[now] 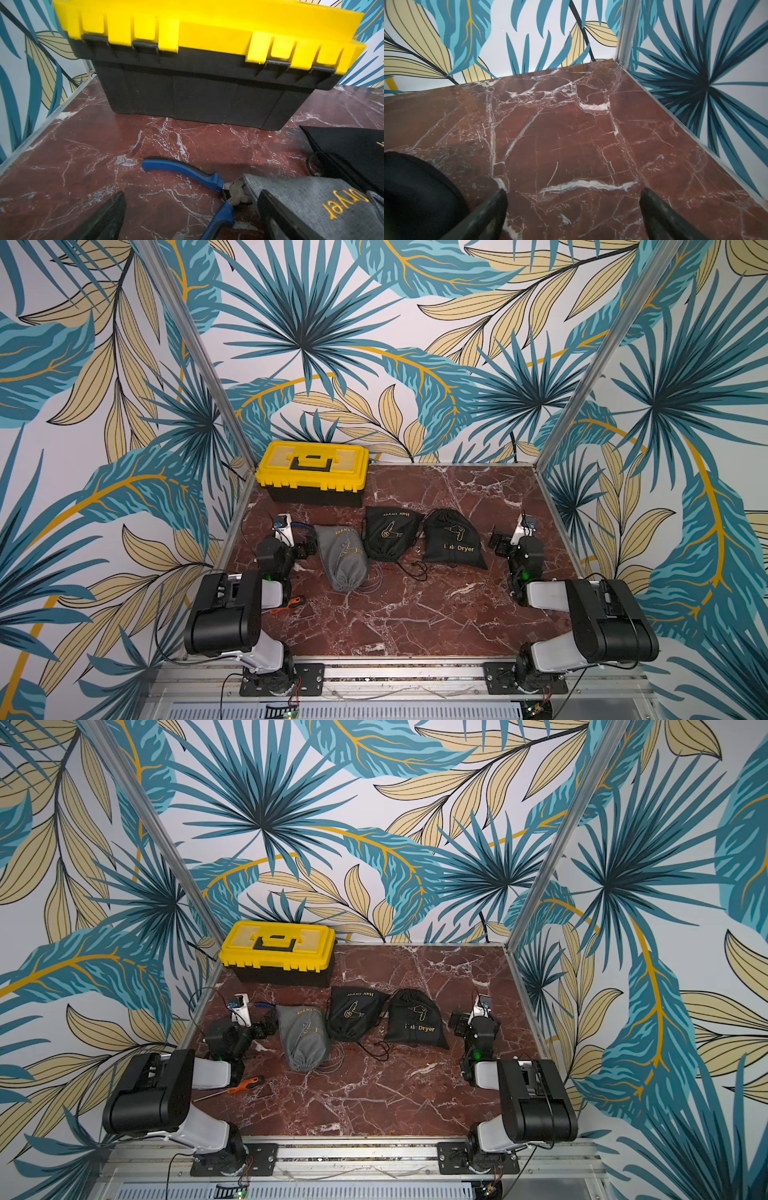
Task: Pack away hair dryers
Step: Reset both arms
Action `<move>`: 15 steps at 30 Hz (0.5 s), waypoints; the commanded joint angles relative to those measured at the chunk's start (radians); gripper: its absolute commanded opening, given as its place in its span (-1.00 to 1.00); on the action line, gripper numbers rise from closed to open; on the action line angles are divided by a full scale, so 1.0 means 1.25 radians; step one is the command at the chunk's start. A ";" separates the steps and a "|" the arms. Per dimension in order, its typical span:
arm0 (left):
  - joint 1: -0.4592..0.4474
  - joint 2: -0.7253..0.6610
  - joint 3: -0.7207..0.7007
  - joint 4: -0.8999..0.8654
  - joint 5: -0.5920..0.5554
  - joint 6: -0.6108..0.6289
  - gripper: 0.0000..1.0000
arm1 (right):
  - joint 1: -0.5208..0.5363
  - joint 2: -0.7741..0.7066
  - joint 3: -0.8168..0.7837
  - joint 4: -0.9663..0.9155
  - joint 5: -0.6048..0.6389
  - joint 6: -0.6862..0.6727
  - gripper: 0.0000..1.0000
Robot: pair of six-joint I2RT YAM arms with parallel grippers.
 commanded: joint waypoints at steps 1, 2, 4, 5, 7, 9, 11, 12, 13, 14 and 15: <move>-0.019 -0.006 0.041 -0.016 -0.031 0.021 0.99 | -0.002 -0.001 -0.001 0.025 -0.018 -0.015 0.99; -0.020 -0.006 0.042 -0.021 -0.032 0.022 0.99 | -0.002 -0.001 -0.003 0.030 -0.014 -0.014 0.99; -0.025 -0.005 0.044 -0.024 -0.035 0.025 0.99 | -0.002 -0.002 -0.003 0.029 -0.012 -0.014 0.99; -0.025 -0.006 0.045 -0.025 -0.034 0.026 0.99 | -0.003 -0.001 -0.003 0.029 -0.012 -0.014 0.99; -0.027 -0.006 0.047 -0.029 -0.036 0.029 0.99 | -0.003 -0.001 -0.003 0.030 -0.012 -0.014 0.99; -0.028 -0.005 0.047 -0.032 -0.038 0.029 0.99 | -0.002 -0.001 -0.003 0.029 -0.012 -0.014 0.99; -0.028 -0.006 0.047 -0.031 -0.039 0.029 0.99 | -0.003 -0.001 -0.003 0.030 -0.012 -0.014 0.99; -0.029 -0.006 0.048 -0.032 -0.038 0.030 0.99 | -0.003 -0.001 -0.003 0.029 -0.012 -0.014 0.99; -0.031 -0.005 0.051 -0.035 -0.044 0.032 0.99 | -0.003 -0.001 -0.003 0.029 -0.012 -0.014 0.99; -0.036 -0.005 0.052 -0.039 -0.050 0.036 0.99 | -0.003 -0.001 -0.003 0.029 -0.012 -0.014 0.99; -0.038 -0.006 0.052 -0.041 -0.055 0.038 0.99 | -0.002 -0.001 -0.003 0.030 -0.012 -0.014 0.99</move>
